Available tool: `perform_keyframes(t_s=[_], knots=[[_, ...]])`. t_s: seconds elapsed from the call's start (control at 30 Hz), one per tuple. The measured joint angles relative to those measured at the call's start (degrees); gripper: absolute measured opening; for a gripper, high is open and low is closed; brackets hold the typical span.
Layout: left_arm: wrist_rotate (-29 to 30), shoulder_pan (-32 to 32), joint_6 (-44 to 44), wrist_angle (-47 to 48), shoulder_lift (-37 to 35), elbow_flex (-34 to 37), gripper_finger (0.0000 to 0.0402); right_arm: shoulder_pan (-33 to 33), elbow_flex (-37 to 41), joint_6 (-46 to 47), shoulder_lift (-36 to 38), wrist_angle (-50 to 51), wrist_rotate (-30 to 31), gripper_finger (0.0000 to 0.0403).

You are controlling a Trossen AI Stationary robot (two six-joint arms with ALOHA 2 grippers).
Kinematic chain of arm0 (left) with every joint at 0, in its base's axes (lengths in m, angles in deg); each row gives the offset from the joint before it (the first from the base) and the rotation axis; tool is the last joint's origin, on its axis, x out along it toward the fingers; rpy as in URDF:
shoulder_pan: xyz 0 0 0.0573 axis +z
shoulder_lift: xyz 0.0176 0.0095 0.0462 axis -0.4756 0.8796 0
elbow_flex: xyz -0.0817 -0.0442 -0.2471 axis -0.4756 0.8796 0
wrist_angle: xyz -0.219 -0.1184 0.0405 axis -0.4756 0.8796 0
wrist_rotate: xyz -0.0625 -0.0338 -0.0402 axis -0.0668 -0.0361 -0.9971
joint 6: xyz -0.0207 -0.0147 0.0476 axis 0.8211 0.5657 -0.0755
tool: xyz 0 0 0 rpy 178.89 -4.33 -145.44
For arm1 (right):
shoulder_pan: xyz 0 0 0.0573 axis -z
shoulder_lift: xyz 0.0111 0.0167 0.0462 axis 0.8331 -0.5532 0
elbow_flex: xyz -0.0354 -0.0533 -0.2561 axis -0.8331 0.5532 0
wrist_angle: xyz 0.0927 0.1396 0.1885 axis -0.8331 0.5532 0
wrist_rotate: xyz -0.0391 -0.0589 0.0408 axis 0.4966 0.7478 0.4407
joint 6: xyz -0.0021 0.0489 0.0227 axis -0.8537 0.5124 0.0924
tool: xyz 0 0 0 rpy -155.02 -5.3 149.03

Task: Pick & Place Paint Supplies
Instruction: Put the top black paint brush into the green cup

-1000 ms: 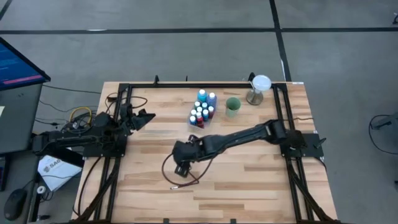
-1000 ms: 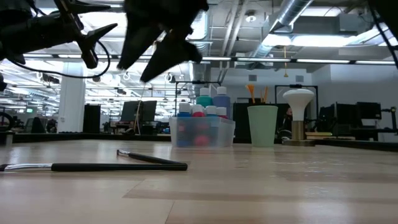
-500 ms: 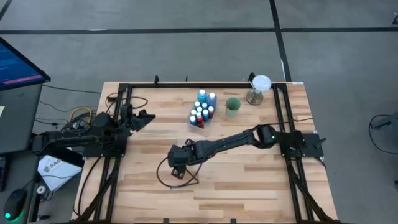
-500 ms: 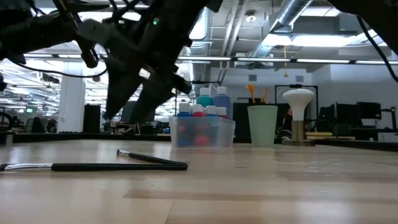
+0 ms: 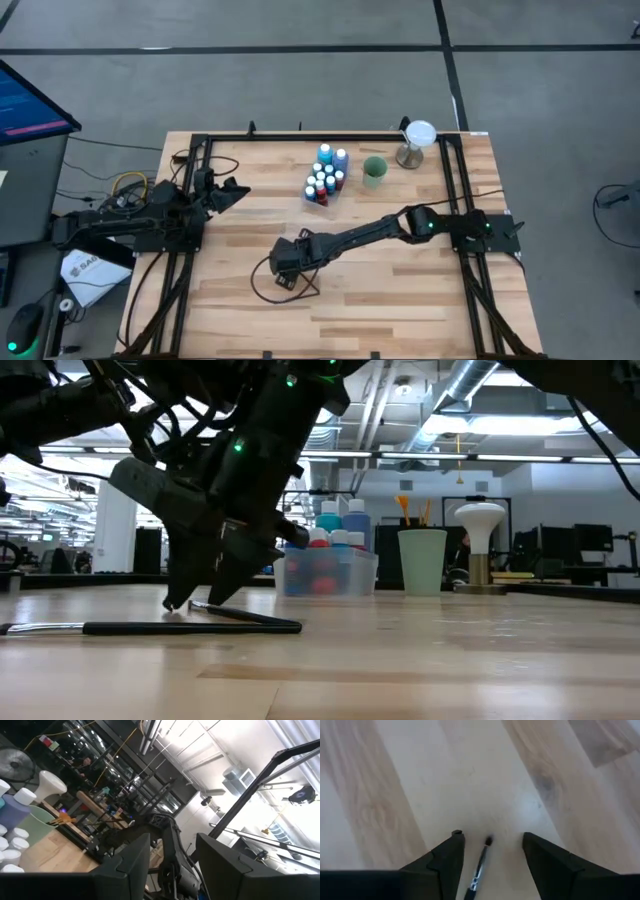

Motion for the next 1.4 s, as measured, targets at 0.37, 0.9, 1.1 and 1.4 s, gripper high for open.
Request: perform_keyframes(t_s=[0.37, 0.9, 1.1, 1.4], knots=[[0.02, -0.01, 0.0, 0.0, 0.01, 0.0, 0.0154, 0.78, 0.08, 4.34, -0.82, 3.21, -3.08, 0.0014], [0.07, 0.01, 0.01, -0.14, 0.0, 0.0, 0.0154, 1.05, 0.53, 2.4, 12.79, 5.8, 7.32, 0.0001], [0.07, 0.01, 0.0, -0.49, 0.02, 0.0, 0.0154, -0.1, 0.54, 1.37, 25.45, 12.9, 25.8, 0.0], [0.09, -0.01, 0.02, -0.56, 0.0, 0.0, 0.0154, 1.88, 13.12, -4.71, 47.3, 14.09, 45.88, 0.0]])
